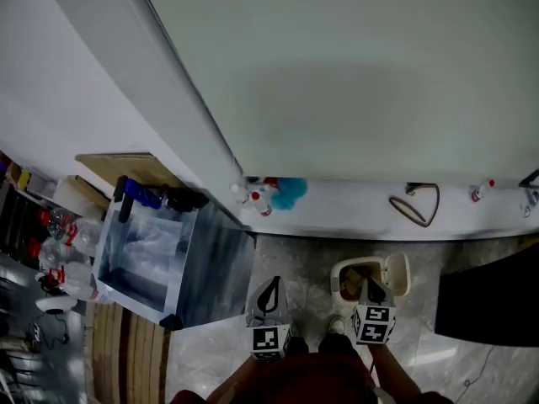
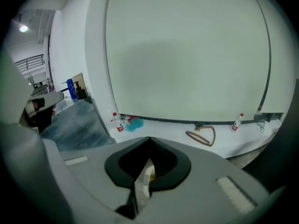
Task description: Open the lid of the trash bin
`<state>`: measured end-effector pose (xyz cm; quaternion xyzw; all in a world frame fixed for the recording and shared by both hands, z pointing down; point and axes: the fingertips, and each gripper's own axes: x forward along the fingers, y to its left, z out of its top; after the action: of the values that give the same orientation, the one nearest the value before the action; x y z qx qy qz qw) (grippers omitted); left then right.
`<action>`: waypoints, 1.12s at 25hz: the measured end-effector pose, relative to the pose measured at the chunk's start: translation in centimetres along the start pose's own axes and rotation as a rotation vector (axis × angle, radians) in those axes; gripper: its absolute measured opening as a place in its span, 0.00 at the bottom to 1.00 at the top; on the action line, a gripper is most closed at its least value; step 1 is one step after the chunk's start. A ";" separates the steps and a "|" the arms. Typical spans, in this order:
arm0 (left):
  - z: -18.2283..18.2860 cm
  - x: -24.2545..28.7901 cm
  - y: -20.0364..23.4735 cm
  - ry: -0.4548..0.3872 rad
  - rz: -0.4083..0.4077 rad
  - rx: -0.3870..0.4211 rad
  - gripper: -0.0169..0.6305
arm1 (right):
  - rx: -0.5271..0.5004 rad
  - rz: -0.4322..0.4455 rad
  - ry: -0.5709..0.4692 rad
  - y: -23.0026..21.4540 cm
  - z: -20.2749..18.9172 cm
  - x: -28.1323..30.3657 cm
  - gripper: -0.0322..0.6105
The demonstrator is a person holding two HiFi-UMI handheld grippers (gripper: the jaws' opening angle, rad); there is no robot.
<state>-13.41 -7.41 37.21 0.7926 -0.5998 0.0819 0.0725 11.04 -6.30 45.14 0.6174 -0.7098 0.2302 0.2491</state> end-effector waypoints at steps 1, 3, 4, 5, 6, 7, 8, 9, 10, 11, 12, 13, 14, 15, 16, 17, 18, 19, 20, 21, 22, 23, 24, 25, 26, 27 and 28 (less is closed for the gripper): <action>1.0 -0.2 0.3 -0.013 0.004 0.002 0.02 | 0.006 0.002 -0.024 0.1 1.0 -0.5 0.05; 2.8 -0.5 0.9 -0.035 0.011 -0.007 0.02 | 0.014 0.004 -0.076 0.2 3.0 -1.4 0.05; 3.6 -0.7 1.2 -0.044 0.015 -0.013 0.02 | 0.018 0.005 -0.102 0.2 4.0 -1.9 0.05; 4.4 -0.9 1.5 -0.054 0.020 -0.009 0.02 | 0.023 0.006 -0.126 0.2 4.9 -2.4 0.05; 5.2 -1.1 1.7 -0.070 0.023 0.004 0.02 | 0.030 0.008 -0.150 0.2 5.8 -3.0 0.05; 6.1 -1.2 1.8 -0.091 0.026 0.020 0.02 | 0.040 0.012 -0.176 0.2 6.8 -3.6 0.05; 7.1 -1.2 1.9 -0.110 0.029 0.034 0.02 | 0.049 0.017 -0.205 0.0 7.9 -4.2 0.05; 8.1 -1.2 1.9 -0.125 0.033 0.047 0.02 | 0.056 0.023 -0.239 -0.1 9.2 -4.9 0.05; 8.9 -1.2 2.0 -0.139 0.036 0.060 0.02 | 0.059 0.029 -0.277 -0.2 10.4 -5.6 0.05; 9.8 -1.2 2.0 -0.155 0.038 0.072 0.02 | 0.058 0.034 -0.317 -0.3 11.8 -6.3 0.05; 10.9 -1.3 1.9 -0.176 0.038 0.082 0.02 | 0.054 0.038 -0.360 -0.3 13.1 -7.1 0.05; 12.0 -1.3 1.8 -0.201 0.037 0.086 0.02 | 0.045 0.042 -0.405 -0.3 14.5 -7.9 0.05; 13.3 -1.4 1.6 -0.229 0.036 0.084 0.02 | 0.031 0.046 -0.452 -0.3 15.8 -8.9 0.05; 14.5 -1.6 1.5 -0.255 0.037 0.082 0.02 | 0.013 0.051 -0.502 -0.2 17.1 -9.9 0.05; 15.5 -1.9 1.3 -0.278 0.038 0.083 0.02 | -0.012 0.055 -0.557 0.0 18.3 -11.1 0.05; 16.3 -2.1 1.2 -0.298 0.041 0.089 0.02 | -0.043 0.058 -0.616 0.2 19.5 -12.3 0.05; 17.1 -2.4 1.1 -0.318 0.043 0.099 0.02 | -0.077 0.059 -0.677 0.5 20.6 -13.4 0.05; 17.7 -2.6 1.1 -0.336 0.046 0.115 0.02 | -0.109 0.056 -0.734 0.7 21.5 -14.5 0.05; 18.2 -2.8 1.1 -0.351 0.050 0.134 0.02 | -0.135 0.050 -0.781 0.8 22.2 -15.3 0.05; 18.5 -3.0 1.1 -0.362 0.053 0.152 0.02 | -0.152 0.042 -0.815 0.9 22.7 -15.9 0.05; 18.8 -3.1 1.1 -0.370 0.054 0.164 0.02 | -0.162 0.036 -0.838 0.9 23.0 -16.4 0.05; 19.0 -3.2 1.0 -0.376 0.052 0.171 0.02 | -0.167 0.031 -0.849 0.9 23.2 -16.7 0.05; 19.2 -3.2 1.0 -0.382 0.050 0.175 0.02 | -0.171 0.027 -0.853 0.9 23.3 -16.8 0.05; 19.3 -3.2 1.0 -0.387 0.048 0.176 0.02 | -0.176 0.023 -0.853 0.9 23.3 -16.9 0.05; 19.3 -3.2 1.0 -0.389 0.048 0.177 0.02 | -0.182 0.020 -0.850 0.9 23.3 -16.8 0.05; 19.3 -3.3 1.0 -0.390 0.049 0.174 0.02 | -0.187 0.016 -0.847 1.0 23.2 -16.8 0.05; 19.2 -3.4 0.9 -0.392 0.049 0.169 0.02 | -0.187 0.015 -0.844 1.0 23.1 -16.8 0.05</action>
<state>-14.40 -8.59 17.72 0.7819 -0.6124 -0.0221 -0.1144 10.37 -8.04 16.63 0.6269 -0.7718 -0.1058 -0.0099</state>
